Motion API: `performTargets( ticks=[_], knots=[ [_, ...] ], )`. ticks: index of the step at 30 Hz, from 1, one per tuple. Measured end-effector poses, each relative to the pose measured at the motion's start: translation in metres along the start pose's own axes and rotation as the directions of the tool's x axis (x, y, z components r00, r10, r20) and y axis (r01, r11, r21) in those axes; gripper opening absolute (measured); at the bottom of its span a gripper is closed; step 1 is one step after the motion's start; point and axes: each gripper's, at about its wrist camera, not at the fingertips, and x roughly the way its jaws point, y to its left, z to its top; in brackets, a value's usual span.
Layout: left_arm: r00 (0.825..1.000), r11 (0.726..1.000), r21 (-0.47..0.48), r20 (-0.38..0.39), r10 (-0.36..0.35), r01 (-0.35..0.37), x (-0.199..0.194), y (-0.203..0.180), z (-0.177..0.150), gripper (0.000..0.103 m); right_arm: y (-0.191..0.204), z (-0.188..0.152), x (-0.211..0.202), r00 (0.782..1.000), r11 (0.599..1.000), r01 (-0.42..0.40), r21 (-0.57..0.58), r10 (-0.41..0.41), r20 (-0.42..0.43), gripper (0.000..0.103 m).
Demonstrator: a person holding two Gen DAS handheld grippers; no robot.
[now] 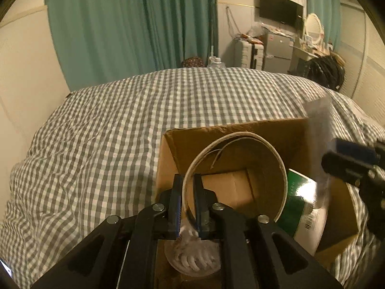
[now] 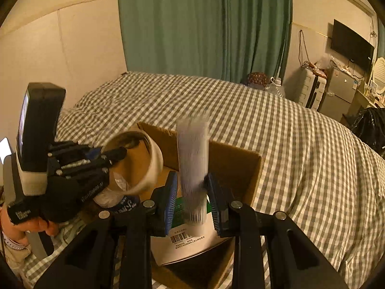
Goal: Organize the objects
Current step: 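Carry the tape roll and tube into the box and release both, then return both tools to the remaining items and grasp the floral tissue pack with the left tool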
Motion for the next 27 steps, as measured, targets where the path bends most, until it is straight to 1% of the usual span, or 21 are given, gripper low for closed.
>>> performTargets(
  ticks=[1, 2, 3, 4, 5, 7, 9, 13, 17, 19, 21, 23, 25, 27],
  knots=[
    [1.0, 1.0, 0.005, 0.001, -0.007, 0.007, -0.004, -0.002, -0.001, 0.024, -0.001, 0.001, -0.004, 1.0, 1.0, -0.005, 0.012, 0.005, 0.003, 0.043],
    [1.0, 1.0, 0.006, 0.0, -0.009, 0.009, -0.007, -0.002, -0.001, 0.031, -0.001, 0.002, -0.01, 1.0, 1.0, -0.012, 0.026, 0.011, 0.01, 0.05],
    [1.0, 1.0, 0.005, 0.0, -0.011, 0.011, -0.01, -0.003, -0.002, 0.052, -0.001, 0.003, -0.018, 1.0, 0.999, -0.011, 0.037, 0.01, 0.028, 0.06],
    [1.0, 1.0, 0.0, 0.007, -0.014, 0.014, -0.016, -0.003, -0.002, 0.062, 0.0, 0.004, -0.025, 0.999, 0.999, -0.002, 0.038, 0.001, 0.045, 0.062],
    [1.0, 1.0, -0.005, 0.02, -0.014, 0.014, -0.021, -0.003, -0.002, 0.068, 0.001, 0.006, -0.032, 0.998, 0.999, 0.006, 0.035, -0.008, 0.058, 0.062],
    [0.999, 1.0, -0.009, 0.041, -0.02, 0.02, -0.034, -0.001, -0.001, 0.069, 0.003, 0.009, -0.049, 0.996, 0.999, 0.023, 0.027, -0.025, 0.085, 0.064],
    [0.999, 1.0, -0.01, 0.047, -0.015, 0.016, -0.044, 0.002, 0.0, 0.078, 0.002, 0.012, -0.064, 0.994, 0.999, 0.032, 0.023, -0.035, 0.107, 0.067],
    [0.996, 1.0, -0.023, 0.085, 0.011, -0.01, -0.074, 0.009, 0.003, 0.088, 0.004, 0.017, -0.095, 0.988, 0.999, 0.05, 0.011, -0.051, 0.146, 0.068],
    [0.99, 0.999, -0.047, 0.137, 0.028, -0.022, -0.111, 0.018, -0.001, 0.093, 0.016, 0.016, -0.132, 0.98, 0.997, 0.072, -0.007, -0.069, 0.188, 0.069],
    [0.986, 0.998, -0.056, 0.163, 0.039, -0.03, -0.13, 0.021, -0.003, 0.1, 0.025, 0.012, -0.149, 0.976, 0.996, 0.086, -0.018, -0.08, 0.201, 0.071],
    [0.981, 0.997, -0.06, 0.187, 0.049, -0.039, -0.146, 0.024, -0.008, 0.102, 0.036, 0.008, -0.166, 0.972, 0.994, 0.105, -0.031, -0.096, 0.215, 0.074],
    [0.977, 0.997, -0.057, 0.203, 0.062, -0.051, -0.163, 0.023, -0.013, 0.103, 0.044, 0.005, -0.181, 0.969, 0.992, 0.116, -0.04, -0.104, 0.226, 0.075],
    [0.974, 0.996, -0.061, 0.213, 0.075, -0.063, -0.176, 0.022, -0.019, 0.103, 0.051, 0.0, -0.196, 0.965, 0.991, 0.129, -0.048, -0.114, 0.235, 0.079],
    [0.972, 0.995, -0.07, 0.22, 0.079, -0.065, -0.188, 0.023, -0.026, 0.103, 0.057, -0.006, -0.208, 0.963, 0.988, 0.143, -0.054, -0.126, 0.237, 0.08]
  ],
)
